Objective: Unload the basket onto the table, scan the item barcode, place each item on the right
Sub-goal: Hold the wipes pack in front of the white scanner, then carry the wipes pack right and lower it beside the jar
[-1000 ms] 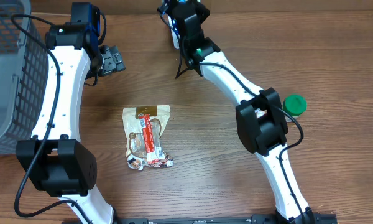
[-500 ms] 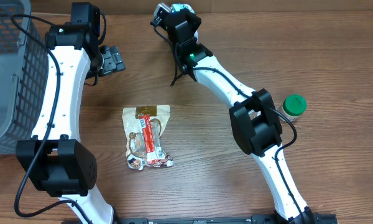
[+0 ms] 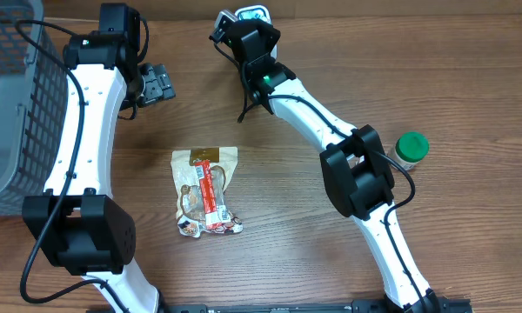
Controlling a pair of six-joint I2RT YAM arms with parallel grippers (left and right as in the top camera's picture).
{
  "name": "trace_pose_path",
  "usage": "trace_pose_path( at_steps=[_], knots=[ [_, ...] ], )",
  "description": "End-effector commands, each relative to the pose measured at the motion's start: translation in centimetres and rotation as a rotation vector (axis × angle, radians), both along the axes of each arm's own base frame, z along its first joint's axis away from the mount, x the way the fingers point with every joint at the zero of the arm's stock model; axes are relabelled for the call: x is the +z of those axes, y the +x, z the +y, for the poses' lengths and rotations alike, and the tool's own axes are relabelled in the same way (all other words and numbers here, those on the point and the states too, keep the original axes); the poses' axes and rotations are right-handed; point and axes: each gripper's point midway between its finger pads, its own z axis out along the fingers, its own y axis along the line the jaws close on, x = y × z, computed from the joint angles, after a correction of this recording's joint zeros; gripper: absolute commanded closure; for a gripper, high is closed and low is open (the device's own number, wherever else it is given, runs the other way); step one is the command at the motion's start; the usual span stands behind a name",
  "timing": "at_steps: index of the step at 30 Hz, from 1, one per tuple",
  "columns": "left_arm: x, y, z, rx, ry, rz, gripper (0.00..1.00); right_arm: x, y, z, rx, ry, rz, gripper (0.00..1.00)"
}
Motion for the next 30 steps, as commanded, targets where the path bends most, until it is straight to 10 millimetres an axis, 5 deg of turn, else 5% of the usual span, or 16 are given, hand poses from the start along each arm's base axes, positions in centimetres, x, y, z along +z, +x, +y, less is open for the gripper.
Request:
trace_pose_path(
  at_steps=[1,8,11,15,21,25,30],
  knots=[
    [0.5,0.1,0.3,-0.006,0.015,-0.011,0.00,-0.2,-0.3,0.4,0.009,0.014,0.015,0.96],
    [0.5,0.1,0.3,-0.006,0.015,-0.011,0.00,2.0,-0.3,0.3,0.000,0.039,-0.021,0.96],
    [0.5,0.1,0.3,-0.006,0.015,-0.011,0.00,6.2,-0.5,-0.2,-0.052,0.155,-0.093,0.96],
    [0.5,0.1,0.3,-0.006,0.015,-0.011,0.00,14.6,-2.4,-2.4,-0.102,0.323,-0.160,0.96],
    [0.5,0.1,0.3,-0.006,0.015,-0.011,0.00,20.2,-6.8,-5.6,-0.147,0.557,-0.062,0.96],
    [0.5,0.1,0.3,-0.006,0.015,-0.011,0.00,20.2,-10.6,-8.3,-0.196,0.718,0.130,0.96],
    [0.5,0.1,0.3,-0.006,0.015,-0.011,0.00,15.6,-15.6,-10.9,-0.223,0.779,0.515,0.96]
  ],
)
